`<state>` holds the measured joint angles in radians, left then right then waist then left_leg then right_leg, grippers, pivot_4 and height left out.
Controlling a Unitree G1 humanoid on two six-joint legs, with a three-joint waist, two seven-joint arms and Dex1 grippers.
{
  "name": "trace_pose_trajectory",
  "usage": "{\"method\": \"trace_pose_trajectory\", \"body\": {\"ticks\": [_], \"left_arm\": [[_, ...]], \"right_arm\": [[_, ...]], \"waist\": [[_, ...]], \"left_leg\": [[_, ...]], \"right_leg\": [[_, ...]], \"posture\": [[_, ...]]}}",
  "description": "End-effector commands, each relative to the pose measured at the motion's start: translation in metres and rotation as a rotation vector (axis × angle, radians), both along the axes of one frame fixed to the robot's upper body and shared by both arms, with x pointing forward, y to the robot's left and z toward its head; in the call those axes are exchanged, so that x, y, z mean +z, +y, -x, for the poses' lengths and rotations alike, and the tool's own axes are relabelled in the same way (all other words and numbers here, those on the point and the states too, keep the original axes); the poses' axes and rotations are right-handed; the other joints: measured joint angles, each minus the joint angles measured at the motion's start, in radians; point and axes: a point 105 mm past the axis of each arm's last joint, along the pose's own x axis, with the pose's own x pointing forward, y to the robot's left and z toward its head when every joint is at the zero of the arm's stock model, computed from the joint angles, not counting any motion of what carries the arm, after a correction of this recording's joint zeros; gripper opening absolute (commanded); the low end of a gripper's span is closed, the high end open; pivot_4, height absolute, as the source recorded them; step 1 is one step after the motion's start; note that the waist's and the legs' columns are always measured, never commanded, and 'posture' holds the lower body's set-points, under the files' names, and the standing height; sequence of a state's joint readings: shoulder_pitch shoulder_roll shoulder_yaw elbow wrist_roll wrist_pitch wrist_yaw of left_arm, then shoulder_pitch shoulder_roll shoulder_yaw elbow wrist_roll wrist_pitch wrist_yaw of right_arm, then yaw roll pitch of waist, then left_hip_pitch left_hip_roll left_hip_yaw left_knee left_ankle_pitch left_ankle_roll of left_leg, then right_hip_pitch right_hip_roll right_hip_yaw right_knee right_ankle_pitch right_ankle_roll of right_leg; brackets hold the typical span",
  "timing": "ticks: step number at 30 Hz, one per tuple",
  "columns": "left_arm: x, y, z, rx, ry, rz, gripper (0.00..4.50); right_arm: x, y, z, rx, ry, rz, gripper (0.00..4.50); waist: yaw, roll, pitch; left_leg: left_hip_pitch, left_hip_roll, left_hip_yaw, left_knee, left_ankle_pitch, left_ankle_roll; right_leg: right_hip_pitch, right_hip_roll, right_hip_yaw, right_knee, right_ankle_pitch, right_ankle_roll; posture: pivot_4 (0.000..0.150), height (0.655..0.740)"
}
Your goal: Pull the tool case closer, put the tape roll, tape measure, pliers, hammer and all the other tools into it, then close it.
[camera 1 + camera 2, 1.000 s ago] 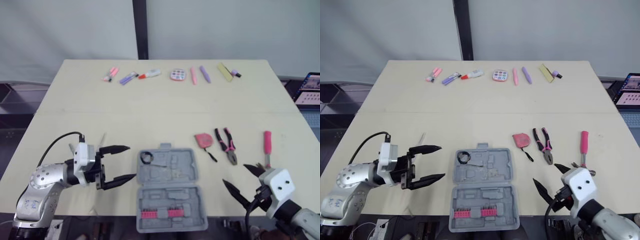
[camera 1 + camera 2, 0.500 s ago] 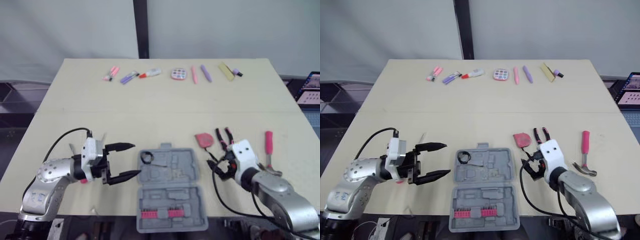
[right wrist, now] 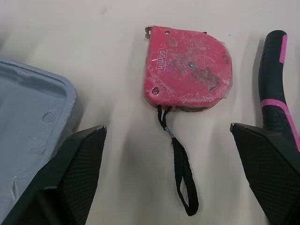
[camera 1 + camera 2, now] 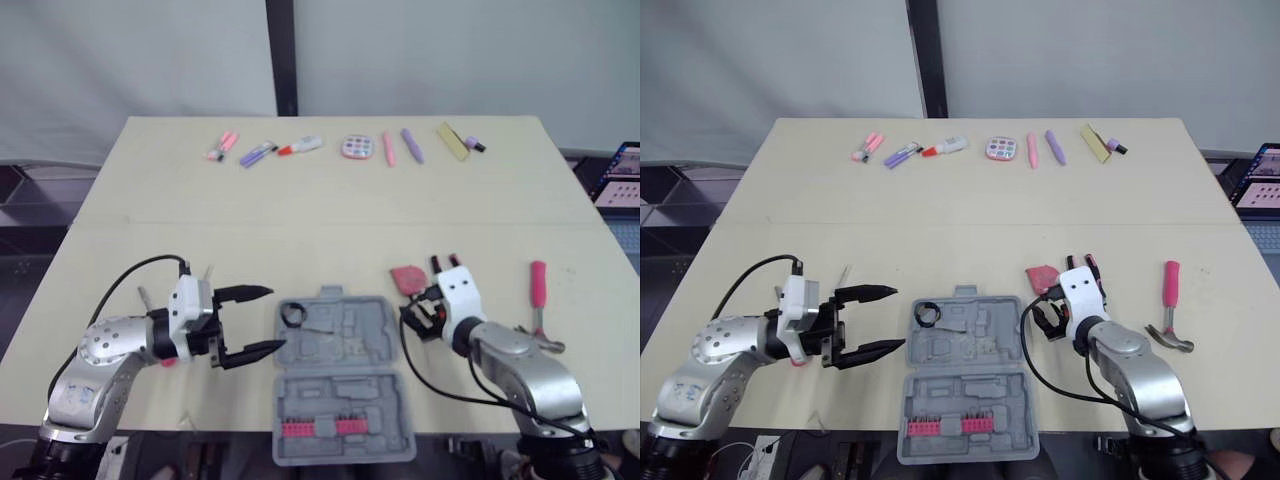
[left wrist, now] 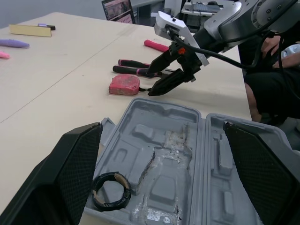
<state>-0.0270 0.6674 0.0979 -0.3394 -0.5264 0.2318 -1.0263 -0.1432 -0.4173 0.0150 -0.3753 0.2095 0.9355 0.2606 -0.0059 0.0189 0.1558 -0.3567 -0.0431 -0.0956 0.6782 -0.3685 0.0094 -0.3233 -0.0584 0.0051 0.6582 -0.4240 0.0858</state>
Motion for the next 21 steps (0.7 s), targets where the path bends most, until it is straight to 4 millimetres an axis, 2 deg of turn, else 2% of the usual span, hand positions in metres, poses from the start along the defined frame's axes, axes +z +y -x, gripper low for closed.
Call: {"method": "trace_pose_trajectory", "body": {"ticks": [1, 17, 20, 21], "left_arm": [[0.006, -0.001, 0.002, -0.004, -0.029, -0.013, 4.43], [0.006, 0.000, 0.004, 0.006, -0.023, -0.024, 4.43], [0.005, 0.000, 0.004, 0.006, -0.022, -0.024, 4.50], [0.005, 0.000, 0.004, 0.006, -0.022, -0.024, 4.50]], "right_arm": [[0.003, -0.001, -0.005, -0.019, -0.034, 0.013, 4.50], [-0.007, 0.005, -0.013, -0.037, -0.014, -0.005, 4.50], [-0.008, 0.004, -0.013, -0.040, -0.011, -0.003, 3.68], [-0.008, 0.004, -0.013, -0.041, -0.009, -0.002, 3.17]], "waist": [[0.000, 0.000, 0.000], [-0.003, 0.000, 0.000], [-0.004, 0.000, 0.000], [-0.005, 0.000, 0.000]], "left_leg": [[0.000, 0.000, 0.000, 0.000, 0.000, 0.000], [0.000, 0.000, 0.000, 0.000, 0.000, 0.000], [0.000, 0.000, 0.000, 0.000, 0.000, 0.000], [0.000, 0.000, 0.000, -0.001, 0.000, -0.001]], "right_leg": [[0.000, 0.000, 0.000, 0.000, 0.000, 0.000], [0.000, 0.000, 0.000, 0.000, 0.000, 0.000], [0.000, 0.000, 0.000, 0.000, 0.000, 0.000], [0.000, 0.000, 0.000, 0.000, 0.000, 0.000]], "posture": [[0.150, 0.7336], [0.150, 0.7336], [0.150, 0.7336], [0.150, 0.7336]]}}
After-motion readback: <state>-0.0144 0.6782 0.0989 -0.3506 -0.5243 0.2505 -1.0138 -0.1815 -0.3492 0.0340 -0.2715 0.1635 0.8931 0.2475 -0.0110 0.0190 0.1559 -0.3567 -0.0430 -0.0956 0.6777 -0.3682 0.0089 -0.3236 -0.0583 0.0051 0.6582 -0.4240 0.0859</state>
